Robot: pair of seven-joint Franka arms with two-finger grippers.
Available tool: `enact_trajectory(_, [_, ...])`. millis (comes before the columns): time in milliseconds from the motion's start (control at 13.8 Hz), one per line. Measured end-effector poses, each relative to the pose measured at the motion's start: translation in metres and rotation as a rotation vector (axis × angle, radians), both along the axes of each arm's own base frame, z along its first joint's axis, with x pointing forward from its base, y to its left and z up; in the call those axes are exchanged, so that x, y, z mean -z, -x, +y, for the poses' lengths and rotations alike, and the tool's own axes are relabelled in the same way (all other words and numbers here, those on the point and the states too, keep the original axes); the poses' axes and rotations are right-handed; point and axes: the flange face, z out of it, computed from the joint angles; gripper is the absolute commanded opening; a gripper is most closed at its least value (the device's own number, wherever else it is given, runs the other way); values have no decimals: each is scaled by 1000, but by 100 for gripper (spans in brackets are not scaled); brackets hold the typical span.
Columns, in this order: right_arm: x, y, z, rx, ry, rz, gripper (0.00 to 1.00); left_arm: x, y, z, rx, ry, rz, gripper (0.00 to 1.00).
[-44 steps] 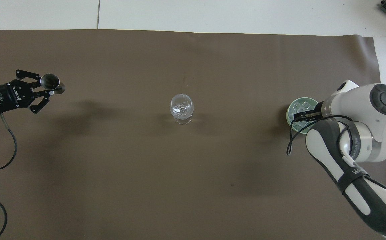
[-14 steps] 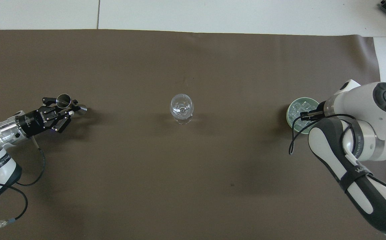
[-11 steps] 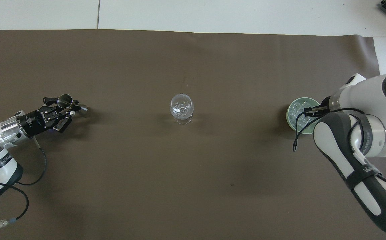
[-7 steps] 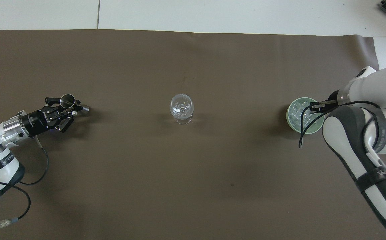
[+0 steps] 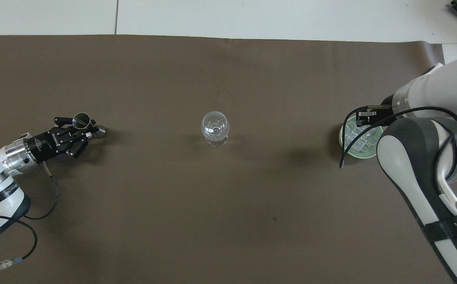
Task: Pour wine and add ice with both arms
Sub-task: 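Release the jigger with the left gripper while the right gripper carries ice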
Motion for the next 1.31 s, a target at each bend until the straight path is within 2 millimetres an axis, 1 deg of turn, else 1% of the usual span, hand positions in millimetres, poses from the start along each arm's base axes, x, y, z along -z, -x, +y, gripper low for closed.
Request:
enact_trajectory(73, [0,1,10,15,-1,0,0,0,0,0,0,0,0,71])
enact_trajectory(218, [-3,2,33,44,-5,-6,0,0,0,1,-2,-1,-1,72])
enact_trajectory(290, [-7,3,41,56,-7,-11,0,0,0,2,-4,-1,-1,74])
enact_trajectory(363, [-14,2,46,66,-9,-15,0,0,0,2,-5,-2,-1,80])
enact_trajectory(435, [-23,2,51,77,-12,-19,0,0,0,3,-7,-2,-1,81])
enact_trajectory(508, [-33,2,59,91,-16,-23,0,-1,0,4,-9,-3,-2,96])
enact_trajectory(580, [-43,3,69,109,-22,-30,0,-1,0,5,-11,-4,-2,100])
enact_trajectory(725, [-60,5,93,143,-39,-53,0,-2,0,8,-14,-6,-5,100])
enact_trajectory(871, [-68,7,119,190,-75,-81,0,-6,0,11,-2,-20,-10,100])
enact_trajectory(1016, [-71,7,144,222,-146,-113,0,-12,2,17,23,-49,-15,100])
enact_trajectory(1161, [-73,7,166,257,-202,-143,0,-23,3,26,59,-94,-27,100])
enact_trajectory(1306, [-73,10,198,304,-259,-172,0,-37,5,35,112,-152,-41,100])
